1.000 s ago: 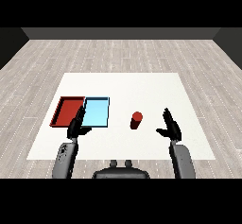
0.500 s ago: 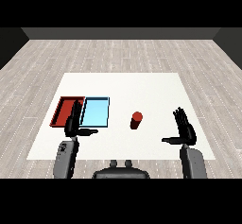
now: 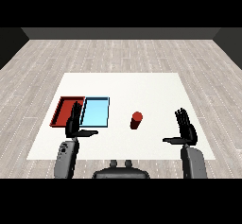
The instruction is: Pick the red can and put it in the red box
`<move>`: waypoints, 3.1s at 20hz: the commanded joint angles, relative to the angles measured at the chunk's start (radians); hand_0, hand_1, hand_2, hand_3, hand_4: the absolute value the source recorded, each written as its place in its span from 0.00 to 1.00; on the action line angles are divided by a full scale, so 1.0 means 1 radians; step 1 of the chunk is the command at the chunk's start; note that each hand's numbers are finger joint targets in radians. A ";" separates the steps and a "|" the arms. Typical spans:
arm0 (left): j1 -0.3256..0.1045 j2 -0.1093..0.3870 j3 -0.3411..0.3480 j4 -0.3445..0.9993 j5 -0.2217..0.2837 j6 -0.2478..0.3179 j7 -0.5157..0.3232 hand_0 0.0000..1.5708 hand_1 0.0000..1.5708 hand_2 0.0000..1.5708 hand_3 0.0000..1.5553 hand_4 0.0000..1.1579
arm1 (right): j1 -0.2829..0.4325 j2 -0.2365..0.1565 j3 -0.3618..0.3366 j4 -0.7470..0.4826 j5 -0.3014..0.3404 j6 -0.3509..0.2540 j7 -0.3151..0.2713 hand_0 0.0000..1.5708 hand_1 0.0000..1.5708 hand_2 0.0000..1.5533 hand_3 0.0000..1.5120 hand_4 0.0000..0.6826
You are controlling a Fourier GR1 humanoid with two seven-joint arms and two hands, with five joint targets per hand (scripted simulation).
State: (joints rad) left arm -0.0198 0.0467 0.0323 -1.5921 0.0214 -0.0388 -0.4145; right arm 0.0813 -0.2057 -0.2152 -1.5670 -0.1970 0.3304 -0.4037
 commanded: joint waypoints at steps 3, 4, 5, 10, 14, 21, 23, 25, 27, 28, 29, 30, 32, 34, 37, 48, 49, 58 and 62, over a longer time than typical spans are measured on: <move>0.004 -0.001 0.017 0.039 -0.008 0.012 -0.041 0.00 0.00 0.00 0.00 0.00 | -0.043 0.030 0.016 0.036 0.059 -0.019 -0.011 0.00 0.00 0.00 0.00 0.00; -0.017 0.021 0.024 0.009 0.009 -0.014 -0.008 0.00 0.00 0.00 0.00 0.00 | 0.005 0.027 0.007 -0.016 0.051 -0.008 0.010 0.00 0.00 0.00 0.00 0.00; -0.038 -0.017 -0.012 -0.013 -0.023 0.042 0.050 0.00 0.00 0.00 0.00 0.00 | -0.027 -0.031 -0.043 0.015 -0.026 0.066 0.019 0.00 0.00 0.00 0.00 0.00; 0.002 0.029 0.032 0.007 0.019 -0.009 -0.007 0.00 0.00 0.00 0.00 0.00 | -0.081 0.014 -0.003 0.012 -0.011 0.028 0.082 0.00 0.00 0.00 0.00 0.00; -0.005 0.010 0.005 -0.023 -0.002 0.020 0.032 0.00 0.00 0.00 0.00 0.00 | -0.116 0.061 0.030 0.008 -0.004 -0.028 0.143 0.00 0.00 0.00 0.00 0.00; 0.026 0.017 0.032 0.050 0.027 -0.018 -0.066 0.00 0.00 0.00 0.00 0.00 | -0.268 0.082 0.042 0.260 0.026 -0.044 0.091 0.00 0.00 0.00 0.00 0.00; -0.046 0.005 0.038 0.091 0.027 0.005 -0.037 0.00 0.00 0.00 0.00 0.00 | -0.189 0.118 0.072 0.097 -0.013 -0.059 0.180 0.00 0.00 0.00 0.00 0.00; -0.034 -0.005 0.015 0.052 -0.003 0.027 -0.029 0.00 0.00 0.00 0.00 0.00 | -0.274 0.103 0.068 0.251 0.020 -0.041 0.085 0.00 0.00 0.00 0.00 0.00; -0.028 -0.009 0.010 0.111 -0.011 0.015 -0.075 0.00 0.00 0.00 0.00 0.00 | -0.258 0.064 0.016 0.312 -0.037 0.022 0.059 0.00 0.00 0.00 0.00 0.00; -0.078 -0.002 0.040 0.079 0.023 0.029 -0.004 0.00 0.00 0.00 0.00 0.00 | -0.237 0.147 0.097 0.233 0.016 -0.062 0.106 0.00 0.00 0.00 0.00 0.00; 0.004 0.027 0.047 -0.009 0.039 -0.005 -0.008 0.00 0.00 0.00 0.00 0.00 | -0.285 0.140 0.084 0.314 0.017 -0.052 0.060 0.00 0.00 0.00 0.00 0.00; -0.022 0.002 0.039 0.069 0.027 0.008 -0.060 0.00 0.00 0.00 0.00 0.00 | -0.209 0.125 0.084 0.225 -0.009 -0.035 0.090 0.00 0.00 0.00 0.00 0.00; 0.034 0.021 0.043 0.014 0.030 -0.011 -0.047 0.00 0.00 0.00 0.00 0.00 | -0.237 0.137 0.111 0.320 0.068 -0.061 0.014 0.00 0.00 0.00 0.00 0.00; 0.037 0.036 0.054 -0.005 0.042 -0.025 -0.032 0.00 0.00 0.00 0.00 0.00 | -0.219 0.190 0.142 0.346 0.092 -0.093 -0.041 0.00 0.00 0.00 0.00 0.00; -0.034 -0.012 0.013 0.068 0.007 0.016 -0.036 0.00 0.00 0.00 0.00 0.00 | -0.267 0.148 0.118 0.258 0.015 -0.086 0.103 0.00 0.00 0.00 0.00 0.00; -0.019 0.026 0.060 0.027 0.066 -0.030 -0.002 0.00 0.00 0.00 0.00 0.00 | -0.242 0.169 0.185 0.361 0.020 -0.108 -0.004 0.00 0.00 0.00 0.00 0.00; -0.032 0.017 0.055 0.053 0.056 -0.025 -0.040 0.00 0.00 0.00 0.00 0.00 | -0.275 0.205 0.283 0.385 0.000 -0.224 -0.028 0.00 0.00 0.00 0.00 0.00; -0.001 0.000 0.024 0.000 0.045 -0.017 -0.008 0.00 0.00 0.00 0.00 0.00 | -0.397 0.206 0.276 0.603 -0.015 -0.255 -0.122 0.00 0.00 0.00 0.00 0.00; -0.036 0.039 0.067 0.011 0.072 -0.041 0.016 0.00 0.00 0.00 0.00 0.00 | -0.380 0.205 0.283 0.613 -0.028 -0.258 -0.133 0.00 0.00 0.00 0.00 0.00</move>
State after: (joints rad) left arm -0.0367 0.0598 0.0733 -1.5878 0.0818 -0.0647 -0.4048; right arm -0.2820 -0.0052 0.0424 -0.9987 -0.2087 0.1044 -0.5062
